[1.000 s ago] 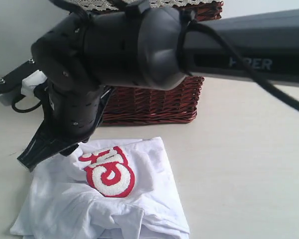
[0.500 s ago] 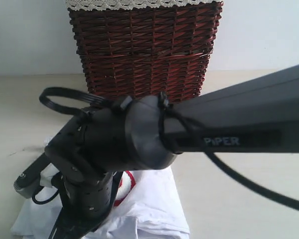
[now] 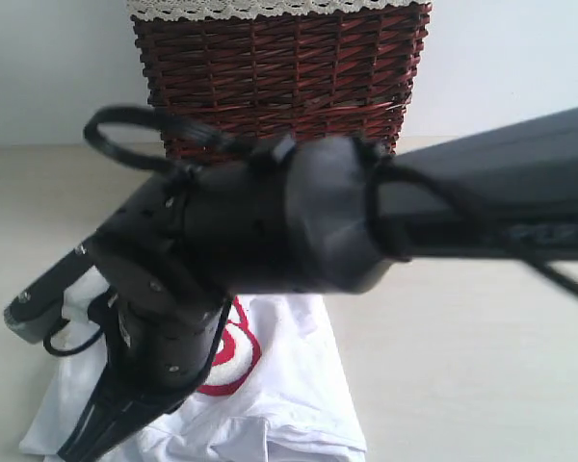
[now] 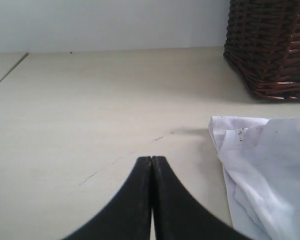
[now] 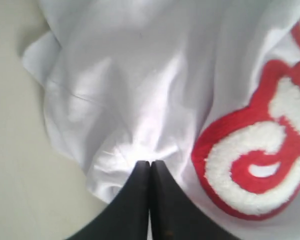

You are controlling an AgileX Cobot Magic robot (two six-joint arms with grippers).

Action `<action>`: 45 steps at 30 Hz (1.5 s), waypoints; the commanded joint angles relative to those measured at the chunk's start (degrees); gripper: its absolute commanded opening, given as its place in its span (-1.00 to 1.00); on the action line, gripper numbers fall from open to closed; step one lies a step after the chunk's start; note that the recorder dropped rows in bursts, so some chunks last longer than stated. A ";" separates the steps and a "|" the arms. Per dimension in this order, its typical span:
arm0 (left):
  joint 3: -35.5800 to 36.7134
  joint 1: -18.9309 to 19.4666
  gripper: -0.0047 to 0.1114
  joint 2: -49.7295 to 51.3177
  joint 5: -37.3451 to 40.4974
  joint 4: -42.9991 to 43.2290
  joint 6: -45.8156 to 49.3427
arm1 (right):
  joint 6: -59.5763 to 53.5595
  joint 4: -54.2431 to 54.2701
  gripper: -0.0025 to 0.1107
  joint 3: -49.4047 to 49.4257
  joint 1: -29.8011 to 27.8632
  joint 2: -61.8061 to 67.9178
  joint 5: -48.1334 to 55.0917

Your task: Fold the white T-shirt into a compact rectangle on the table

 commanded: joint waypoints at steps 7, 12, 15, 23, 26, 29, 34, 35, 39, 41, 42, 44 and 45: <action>-0.14 0.22 -0.92 -0.32 -0.35 0.21 0.08 | 11.77 -11.90 -0.96 13.58 0.02 -6.29 -0.05; -0.14 0.22 -0.92 -0.32 -0.35 0.21 0.08 | 13.48 -10.11 -0.96 18.91 0.02 -5.04 -5.13; -0.14 0.22 -0.92 -0.32 -0.35 0.21 0.08 | 13.23 -10.52 -0.96 19.01 0.02 -3.86 -4.53; -0.14 0.22 -0.92 -0.32 -0.35 0.21 0.08 | 13.59 -13.63 -0.96 18.78 0.02 -10.08 -4.45; -0.14 0.22 -0.92 -0.32 -0.35 0.21 0.08 | 13.59 -14.32 -0.96 18.78 0.02 -14.14 -4.28; -0.14 0.22 -0.92 -0.32 -0.35 0.21 0.08 | 13.59 -16.10 -0.96 18.90 0.02 -20.03 -4.21; -0.14 0.22 -0.92 -0.32 -0.35 0.21 0.08 | 13.59 -17.63 -0.96 21.85 0.02 -30.19 -5.94; -0.14 0.22 -0.92 -0.32 -0.35 0.21 0.08 | 13.59 -17.99 -0.96 22.89 0.02 -31.93 -6.21; -0.14 0.22 -0.92 -0.32 -0.35 0.21 0.08 | 13.84 -18.84 -0.96 30.51 0.02 -44.06 -11.74; -0.14 0.22 -0.92 -0.32 -0.35 0.21 0.08 | 16.54 -14.75 -0.96 32.07 0.02 -50.90 -10.48; -0.14 0.22 -0.92 -0.32 -0.35 0.21 0.08 | 16.54 -11.48 -0.96 32.07 0.02 -53.03 -7.76; -0.14 0.22 -0.92 -0.32 -0.35 0.21 0.08 | 16.54 -4.17 -0.96 32.07 0.02 -57.78 0.66; -0.14 0.22 -0.92 -0.32 -0.35 0.21 0.08 | 16.54 -1.64 -0.96 32.07 0.02 -59.86 2.97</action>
